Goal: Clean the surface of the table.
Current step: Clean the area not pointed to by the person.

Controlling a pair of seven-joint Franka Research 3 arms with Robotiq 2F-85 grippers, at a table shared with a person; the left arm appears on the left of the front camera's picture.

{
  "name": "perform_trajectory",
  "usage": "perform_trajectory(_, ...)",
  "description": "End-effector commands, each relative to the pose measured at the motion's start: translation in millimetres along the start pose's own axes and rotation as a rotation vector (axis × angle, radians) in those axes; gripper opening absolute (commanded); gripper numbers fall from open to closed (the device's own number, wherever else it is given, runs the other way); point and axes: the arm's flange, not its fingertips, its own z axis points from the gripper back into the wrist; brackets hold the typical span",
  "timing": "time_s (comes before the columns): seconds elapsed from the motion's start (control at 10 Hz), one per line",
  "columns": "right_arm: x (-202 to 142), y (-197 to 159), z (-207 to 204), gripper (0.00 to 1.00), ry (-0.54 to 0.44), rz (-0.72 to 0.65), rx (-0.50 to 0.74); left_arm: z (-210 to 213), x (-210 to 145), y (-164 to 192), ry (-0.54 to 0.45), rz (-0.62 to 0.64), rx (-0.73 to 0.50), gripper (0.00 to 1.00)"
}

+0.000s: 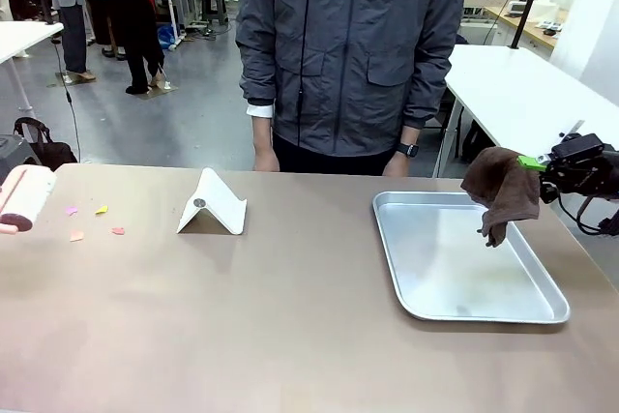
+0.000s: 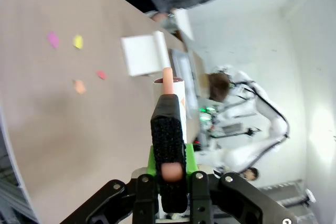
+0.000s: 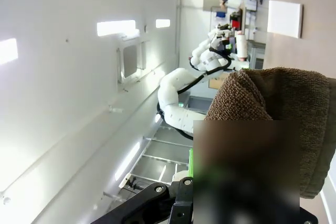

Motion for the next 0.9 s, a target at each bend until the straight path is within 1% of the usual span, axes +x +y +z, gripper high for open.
perform_trajectory(0.0,-2.8,5.9,-2.9,0.07,0.002,0.01,0.005,-21.1,-1.4,-19.2,0.0,-0.036,0.152,0.22)
perform_trajectory(0.1,-2.8,5.9,-2.9,0.07,0.002,0.01,0.005,-23.9,2.3,-21.9,-0.051,-0.021,0.248,0.22)
perform_trajectory(0.2,-2.8,5.9,-2.9,0.07,0.002,0.01,0.005,-24.3,4.8,-27.3,-0.072,-0.026,0.263,0.22)
perform_trajectory(0.3,-2.8,5.9,-2.9,0.07,0.002,0.01,0.005,-23.8,8.1,-30.7,-0.098,-0.011,0.316,0.22)
perform_trajectory(0.4,-2.8,5.9,-2.9,0.07,0.002,0.01,0.005,-24.5,10.7,-29.2,-0.113,0.025,0.375,0.22)
perform_trajectory(0.6,-2.8,5.9,-2.9,0.07,0.002,0.01,0.005,-30.9,4.0,-26.7,-0.132,0.033,0.516,0.22)
perform_trajectory(0.7,-2.8,5.9,-2.9,0.07,0.002,0.01,0.005,-33.6,1.7,-25.5,-0.124,0.05,0.552,0.22)
perform_trajectory(0.8,-2.8,5.9,-2.9,0.07,0.002,0.01,0.005,-34.4,3.0,-21.8,-0.155,0.106,0.592,0.22)
